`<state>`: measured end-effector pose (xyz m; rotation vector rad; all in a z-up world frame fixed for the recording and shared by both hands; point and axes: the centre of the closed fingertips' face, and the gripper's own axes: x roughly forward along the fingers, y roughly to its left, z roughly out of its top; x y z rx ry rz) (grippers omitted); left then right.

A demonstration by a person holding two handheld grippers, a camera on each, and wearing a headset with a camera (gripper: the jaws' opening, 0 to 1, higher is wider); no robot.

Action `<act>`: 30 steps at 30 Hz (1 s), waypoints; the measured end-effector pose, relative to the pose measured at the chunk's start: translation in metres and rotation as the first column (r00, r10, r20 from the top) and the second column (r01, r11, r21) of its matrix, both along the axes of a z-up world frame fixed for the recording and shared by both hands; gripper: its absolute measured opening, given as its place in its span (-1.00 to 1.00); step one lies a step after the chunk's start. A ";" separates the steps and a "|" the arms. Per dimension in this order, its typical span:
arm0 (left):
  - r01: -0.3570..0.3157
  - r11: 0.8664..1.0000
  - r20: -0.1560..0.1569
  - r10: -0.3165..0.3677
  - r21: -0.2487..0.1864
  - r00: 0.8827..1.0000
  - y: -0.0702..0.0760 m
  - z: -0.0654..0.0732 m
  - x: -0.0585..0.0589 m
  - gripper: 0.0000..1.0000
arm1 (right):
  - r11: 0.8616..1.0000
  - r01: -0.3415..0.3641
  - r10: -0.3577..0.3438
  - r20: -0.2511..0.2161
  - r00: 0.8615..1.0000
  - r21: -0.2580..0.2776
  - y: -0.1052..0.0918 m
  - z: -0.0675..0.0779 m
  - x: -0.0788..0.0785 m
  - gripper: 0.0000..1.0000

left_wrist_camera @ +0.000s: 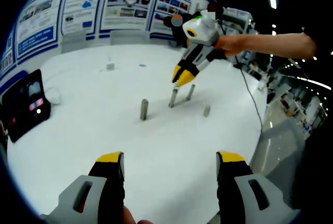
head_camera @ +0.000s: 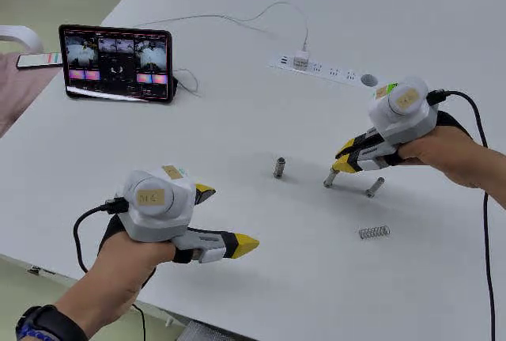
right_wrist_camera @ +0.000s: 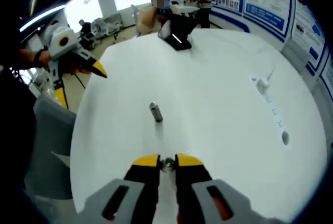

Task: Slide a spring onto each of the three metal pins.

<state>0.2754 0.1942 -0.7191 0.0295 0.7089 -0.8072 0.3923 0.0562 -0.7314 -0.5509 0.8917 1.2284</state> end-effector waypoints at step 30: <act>0.014 1.000 -0.017 -0.013 0.027 1.000 0.000 -0.002 -0.007 0.45 | 1.000 -0.022 0.021 -0.020 1.000 -0.019 0.000 -0.035 -0.003 -0.74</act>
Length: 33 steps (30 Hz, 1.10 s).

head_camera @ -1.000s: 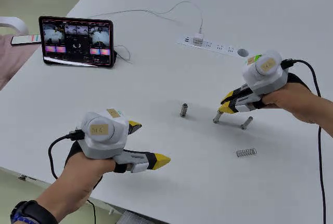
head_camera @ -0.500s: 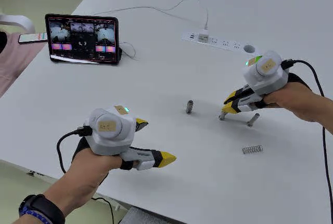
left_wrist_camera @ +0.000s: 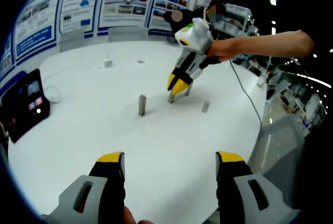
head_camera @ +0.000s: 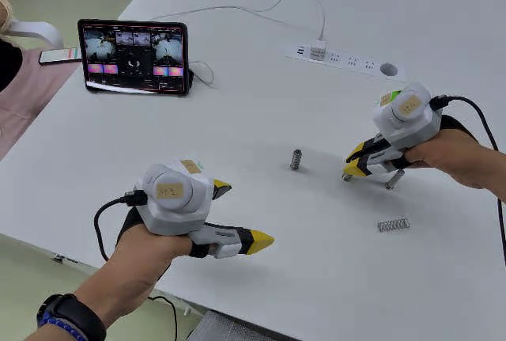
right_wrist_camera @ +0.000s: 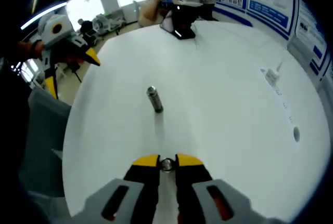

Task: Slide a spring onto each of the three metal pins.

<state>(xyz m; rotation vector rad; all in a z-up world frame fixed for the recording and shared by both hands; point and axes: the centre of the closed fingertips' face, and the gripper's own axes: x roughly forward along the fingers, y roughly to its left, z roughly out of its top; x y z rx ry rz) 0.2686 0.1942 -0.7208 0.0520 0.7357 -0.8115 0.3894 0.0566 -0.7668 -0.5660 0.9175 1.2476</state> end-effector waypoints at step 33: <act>0.010 1.000 0.009 -0.010 -0.004 1.000 -0.005 0.004 0.001 0.45 | 0.997 0.072 -0.072 0.003 0.997 0.011 -0.013 0.004 -0.003 -0.04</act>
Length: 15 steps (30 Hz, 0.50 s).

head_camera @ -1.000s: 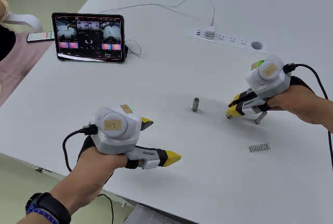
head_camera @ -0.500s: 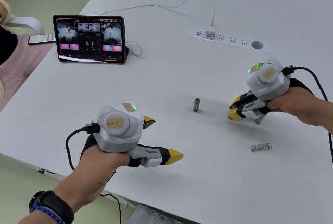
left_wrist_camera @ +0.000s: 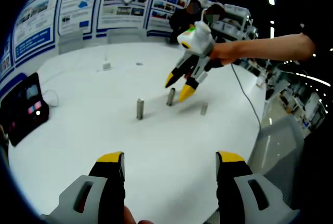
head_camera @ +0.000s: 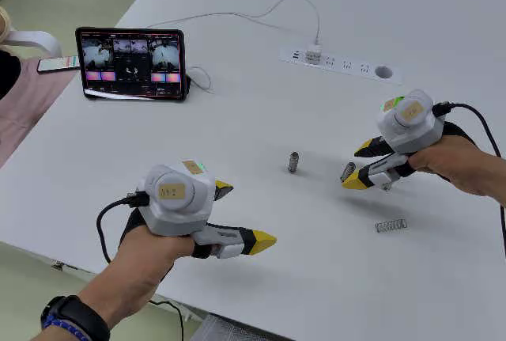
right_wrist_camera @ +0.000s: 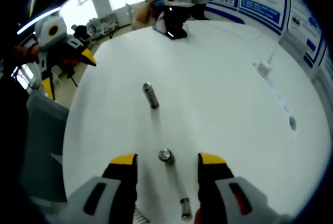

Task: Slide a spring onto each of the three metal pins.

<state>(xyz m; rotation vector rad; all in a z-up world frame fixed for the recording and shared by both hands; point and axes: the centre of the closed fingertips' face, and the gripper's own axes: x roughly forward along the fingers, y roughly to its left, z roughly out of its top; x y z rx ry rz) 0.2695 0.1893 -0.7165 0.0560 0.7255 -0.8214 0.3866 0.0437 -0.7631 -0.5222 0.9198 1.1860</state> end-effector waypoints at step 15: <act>-0.002 1.000 0.009 0.002 -0.011 1.000 -0.002 0.005 0.003 0.45 | 0.992 0.094 -0.095 0.005 0.995 0.086 -0.003 0.017 -0.002 0.02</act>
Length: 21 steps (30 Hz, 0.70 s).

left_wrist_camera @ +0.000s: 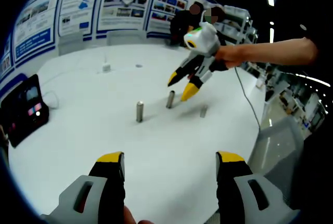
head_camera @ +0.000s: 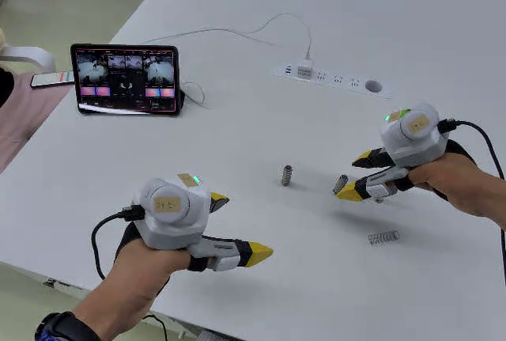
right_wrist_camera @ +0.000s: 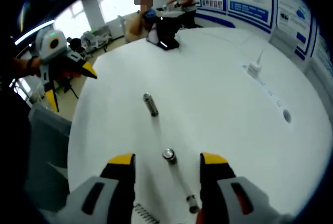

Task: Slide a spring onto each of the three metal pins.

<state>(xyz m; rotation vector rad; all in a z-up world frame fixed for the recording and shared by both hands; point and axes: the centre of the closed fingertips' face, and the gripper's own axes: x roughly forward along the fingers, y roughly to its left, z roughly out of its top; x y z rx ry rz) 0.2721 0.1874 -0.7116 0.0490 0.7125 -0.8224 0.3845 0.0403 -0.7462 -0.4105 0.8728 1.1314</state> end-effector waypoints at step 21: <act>0.003 1.000 0.013 -0.002 -0.017 1.000 -0.004 0.006 0.004 0.46 | 0.961 0.213 -0.216 -0.001 0.976 0.179 -0.003 0.028 -0.009 0.12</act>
